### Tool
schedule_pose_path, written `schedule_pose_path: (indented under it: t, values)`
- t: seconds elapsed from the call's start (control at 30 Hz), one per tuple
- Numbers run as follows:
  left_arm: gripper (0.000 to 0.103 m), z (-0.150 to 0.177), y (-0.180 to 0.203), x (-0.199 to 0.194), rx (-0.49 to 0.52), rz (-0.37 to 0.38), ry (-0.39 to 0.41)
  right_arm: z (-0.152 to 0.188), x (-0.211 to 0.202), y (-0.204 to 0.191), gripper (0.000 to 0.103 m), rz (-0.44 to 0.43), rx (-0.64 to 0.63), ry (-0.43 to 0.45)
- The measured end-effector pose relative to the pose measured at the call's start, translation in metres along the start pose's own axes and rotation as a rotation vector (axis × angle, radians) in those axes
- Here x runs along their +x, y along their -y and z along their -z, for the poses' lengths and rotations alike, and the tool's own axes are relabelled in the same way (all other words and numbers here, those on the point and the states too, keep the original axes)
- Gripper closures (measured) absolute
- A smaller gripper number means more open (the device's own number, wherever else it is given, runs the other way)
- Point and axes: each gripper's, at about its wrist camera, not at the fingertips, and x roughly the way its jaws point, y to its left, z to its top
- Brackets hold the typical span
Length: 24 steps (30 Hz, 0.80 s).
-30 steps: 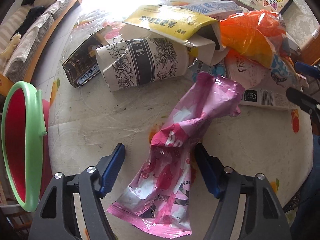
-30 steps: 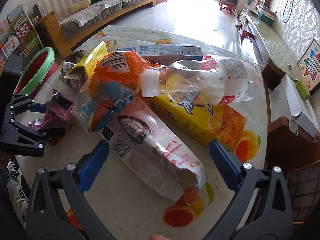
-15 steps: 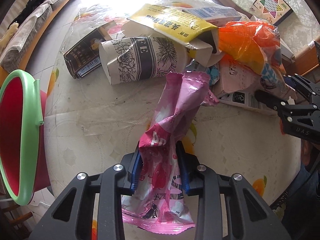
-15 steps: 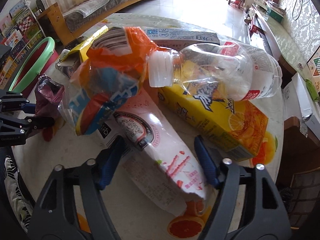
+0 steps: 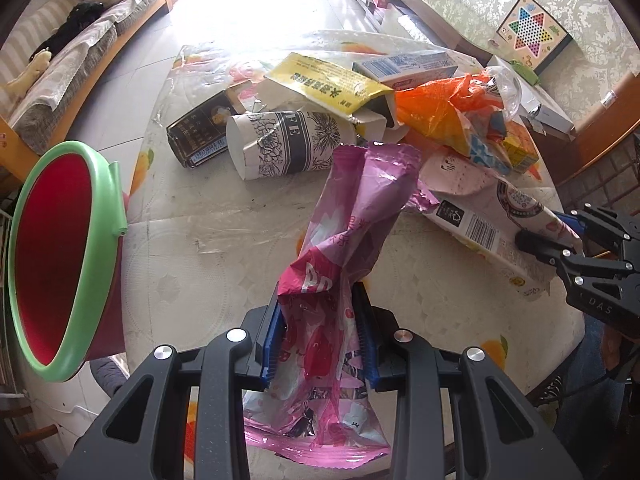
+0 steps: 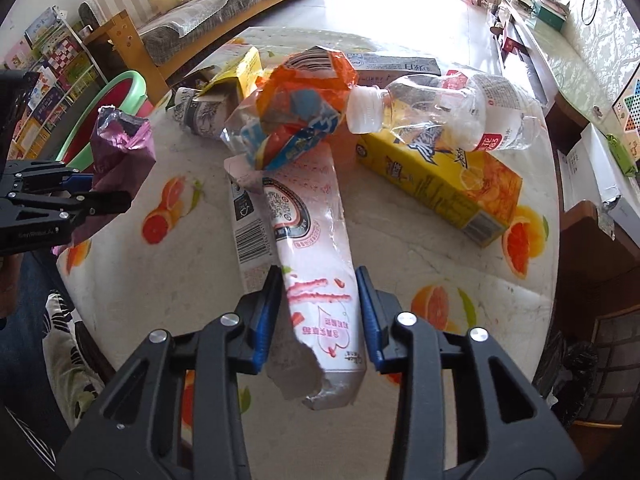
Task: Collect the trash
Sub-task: 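Grasp pink wrapper with left tool while right tool grasps pink-white carton, lift both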
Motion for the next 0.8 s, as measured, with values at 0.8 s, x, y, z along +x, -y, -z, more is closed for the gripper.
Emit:
schedule_pose_path:
  t: [0.8]
  values:
    - [0.073, 0.019, -0.04, -0.095, -0.104, 0.023, 0.259, -0.012, -0.116, -0.067, 0.067, 0.082, 0.045, 0.275]
